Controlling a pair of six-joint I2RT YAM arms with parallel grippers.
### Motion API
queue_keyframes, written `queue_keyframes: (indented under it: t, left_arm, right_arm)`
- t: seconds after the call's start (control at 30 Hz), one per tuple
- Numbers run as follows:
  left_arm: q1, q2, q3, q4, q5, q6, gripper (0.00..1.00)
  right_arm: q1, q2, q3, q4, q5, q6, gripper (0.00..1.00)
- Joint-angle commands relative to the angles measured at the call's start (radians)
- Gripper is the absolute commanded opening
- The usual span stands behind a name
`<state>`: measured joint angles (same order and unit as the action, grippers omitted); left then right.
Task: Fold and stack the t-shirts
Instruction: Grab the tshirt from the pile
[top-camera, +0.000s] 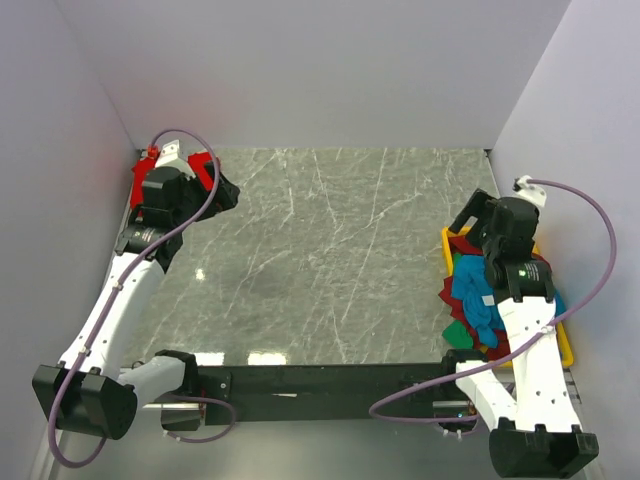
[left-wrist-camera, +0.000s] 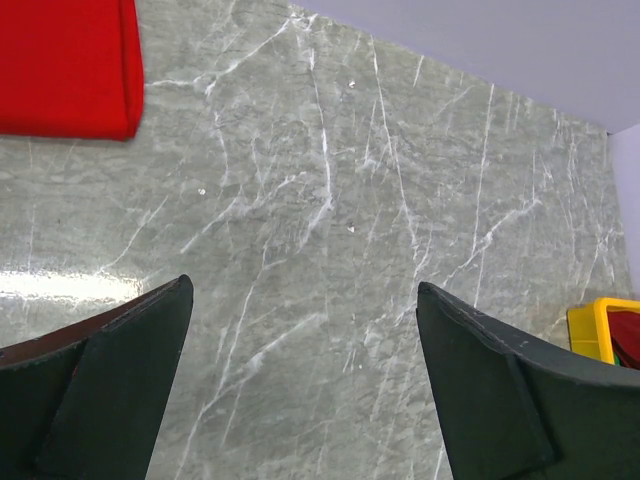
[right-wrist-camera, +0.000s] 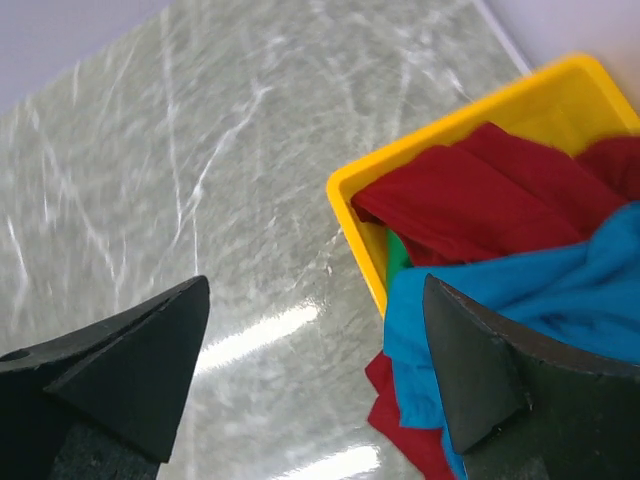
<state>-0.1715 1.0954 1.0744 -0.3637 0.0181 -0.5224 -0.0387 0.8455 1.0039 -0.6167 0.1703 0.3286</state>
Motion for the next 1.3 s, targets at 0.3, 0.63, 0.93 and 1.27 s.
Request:
queue_keyframes:
  t: [0.3,0.63,0.93,1.27]
  left_arm:
    - [0.003,-0.006,-0.011,-0.032,-0.006,-0.005,1.0]
    - [0.003,-0.011,-0.051,-0.051,-0.015,0.029,0.99]
    - [0.003,-0.014,-0.064,-0.035,-0.007,0.013,0.99]
    - [0.004,0.003,-0.01,-0.034,0.014,0.007,0.99]
  right_arm:
    - [-0.038,0.107,-0.017,-0.454,0.387,0.535,1.0]
    - [-0.184,0.133,-0.142,-0.368,0.255,0.489,0.97]
    - [-0.213,0.178,-0.051,-0.302,0.149,0.354,0.0]
    - [-0.185,0.124,0.466,-0.226,-0.087,0.297,0.0]
